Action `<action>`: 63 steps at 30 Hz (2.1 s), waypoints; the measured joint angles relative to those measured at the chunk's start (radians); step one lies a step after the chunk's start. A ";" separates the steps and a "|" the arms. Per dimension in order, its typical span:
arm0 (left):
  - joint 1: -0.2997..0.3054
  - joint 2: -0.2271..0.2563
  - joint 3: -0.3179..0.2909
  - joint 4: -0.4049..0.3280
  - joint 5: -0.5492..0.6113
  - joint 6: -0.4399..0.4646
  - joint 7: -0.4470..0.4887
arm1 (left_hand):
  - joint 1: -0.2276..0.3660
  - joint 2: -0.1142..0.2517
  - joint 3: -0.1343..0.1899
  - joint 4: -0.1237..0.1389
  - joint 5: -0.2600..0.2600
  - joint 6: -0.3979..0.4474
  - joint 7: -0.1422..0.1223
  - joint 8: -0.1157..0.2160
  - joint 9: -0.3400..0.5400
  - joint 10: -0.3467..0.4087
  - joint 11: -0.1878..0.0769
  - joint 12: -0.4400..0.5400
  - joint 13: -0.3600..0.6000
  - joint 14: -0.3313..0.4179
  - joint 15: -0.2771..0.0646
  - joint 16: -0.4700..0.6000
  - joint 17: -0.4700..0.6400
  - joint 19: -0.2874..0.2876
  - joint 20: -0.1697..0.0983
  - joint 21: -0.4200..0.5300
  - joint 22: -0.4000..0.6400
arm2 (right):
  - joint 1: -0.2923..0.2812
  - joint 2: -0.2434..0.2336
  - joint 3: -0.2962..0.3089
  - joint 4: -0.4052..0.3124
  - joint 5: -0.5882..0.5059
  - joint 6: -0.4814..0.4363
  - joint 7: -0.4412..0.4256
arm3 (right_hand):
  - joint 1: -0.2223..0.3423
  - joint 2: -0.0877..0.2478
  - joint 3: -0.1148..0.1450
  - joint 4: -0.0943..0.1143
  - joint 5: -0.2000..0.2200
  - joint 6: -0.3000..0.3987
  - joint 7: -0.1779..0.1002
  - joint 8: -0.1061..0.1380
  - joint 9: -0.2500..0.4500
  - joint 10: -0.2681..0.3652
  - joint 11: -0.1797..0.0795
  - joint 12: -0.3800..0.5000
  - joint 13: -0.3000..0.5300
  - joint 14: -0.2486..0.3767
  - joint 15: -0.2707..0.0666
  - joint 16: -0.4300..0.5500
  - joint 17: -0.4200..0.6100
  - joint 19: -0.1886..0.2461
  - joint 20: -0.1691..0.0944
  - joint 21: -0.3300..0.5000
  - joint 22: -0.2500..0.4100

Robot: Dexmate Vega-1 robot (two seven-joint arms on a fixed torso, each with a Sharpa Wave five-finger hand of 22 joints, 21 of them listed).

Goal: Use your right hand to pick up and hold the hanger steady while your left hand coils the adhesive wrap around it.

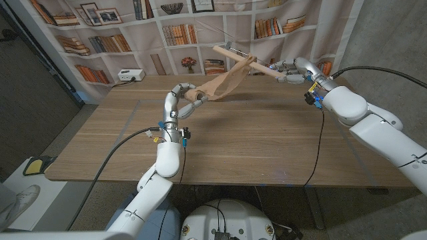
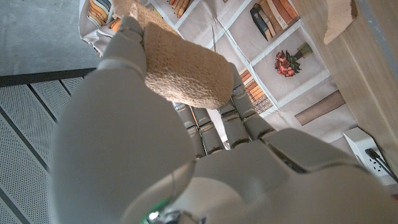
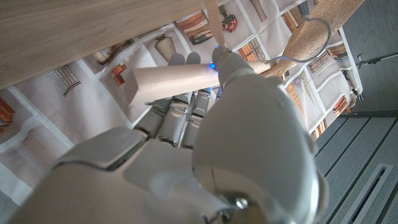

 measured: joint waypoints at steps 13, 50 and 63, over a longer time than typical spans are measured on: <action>0.003 0.004 -0.029 0.006 0.003 0.011 0.027 | 0.000 0.000 0.000 0.000 0.000 0.000 0.000 0.000 -0.003 0.000 0.000 0.004 -0.002 0.000 0.000 0.000 0.000 0.000 0.000 0.000 0.000 | -0.012 -0.003 0.000 -0.017 0.005 0.031 -0.003 | 0.001 -0.001 -0.003 0.006 0.004 0.000 0.000 -0.004 0.000 0.000 0.000 -0.002 0.000 0.000 0.000 0.000 0.000 0.000 0.000 0.000 0.000; -0.054 0.014 -0.063 0.084 0.007 -0.009 0.047 | -0.001 0.001 0.000 0.000 0.008 0.002 -0.002 0.008 -0.005 0.000 0.000 0.008 -0.011 0.000 0.000 0.003 0.000 -0.002 0.002 0.009 -0.001 | -0.016 -0.003 -0.045 -0.067 0.049 0.150 0.051 | 0.000 0.000 -0.003 0.006 0.004 0.000 0.000 -0.004 0.000 0.002 0.002 -0.005 0.001 -0.002 -0.002 0.002 0.000 0.000 0.000 0.000 0.000; -0.078 0.018 -0.058 0.101 0.000 -0.012 0.029 | -0.003 0.003 0.003 -0.003 0.008 0.002 -0.002 0.008 -0.005 0.000 0.000 0.011 -0.011 0.000 0.000 0.002 0.000 -0.003 0.004 0.009 -0.001 | 0.015 0.003 -0.084 -0.064 0.075 0.180 0.107 | -0.002 0.002 -0.003 0.006 0.003 0.000 0.000 -0.004 0.000 0.004 0.004 -0.008 0.001 -0.002 -0.002 -0.001 -0.001 0.000 0.000 0.000 0.000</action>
